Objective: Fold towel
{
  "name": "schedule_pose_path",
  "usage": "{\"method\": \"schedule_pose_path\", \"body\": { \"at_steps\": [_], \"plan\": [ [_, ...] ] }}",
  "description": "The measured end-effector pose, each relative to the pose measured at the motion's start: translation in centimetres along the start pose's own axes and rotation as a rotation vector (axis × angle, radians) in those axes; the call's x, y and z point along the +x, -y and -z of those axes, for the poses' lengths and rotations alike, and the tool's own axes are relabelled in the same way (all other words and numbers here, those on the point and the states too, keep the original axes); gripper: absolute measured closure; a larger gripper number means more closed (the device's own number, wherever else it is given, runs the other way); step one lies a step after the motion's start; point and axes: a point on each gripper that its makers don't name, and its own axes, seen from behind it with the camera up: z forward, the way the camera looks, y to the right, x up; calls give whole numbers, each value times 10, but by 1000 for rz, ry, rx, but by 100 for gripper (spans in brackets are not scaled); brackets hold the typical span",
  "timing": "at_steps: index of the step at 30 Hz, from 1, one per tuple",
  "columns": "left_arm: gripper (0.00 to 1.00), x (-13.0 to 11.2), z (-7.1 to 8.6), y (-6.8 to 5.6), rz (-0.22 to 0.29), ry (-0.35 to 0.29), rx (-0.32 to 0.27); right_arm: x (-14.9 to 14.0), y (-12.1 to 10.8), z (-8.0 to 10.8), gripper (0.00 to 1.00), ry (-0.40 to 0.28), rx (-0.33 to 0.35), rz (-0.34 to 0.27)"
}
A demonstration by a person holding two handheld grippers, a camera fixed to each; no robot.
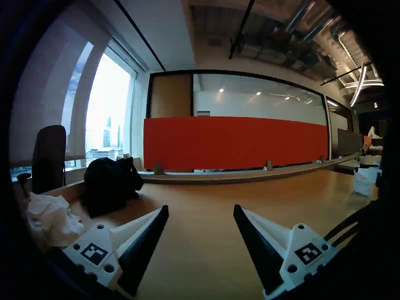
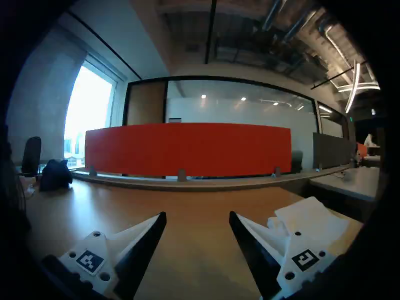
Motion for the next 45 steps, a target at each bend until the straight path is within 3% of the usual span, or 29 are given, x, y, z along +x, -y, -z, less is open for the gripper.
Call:
{"method": "schedule_pose_path", "body": {
  "at_steps": [45],
  "plan": [
    [4,5,1,1,1,3,-1,0,0,-2,0,1,0,-1]
  ]
}}
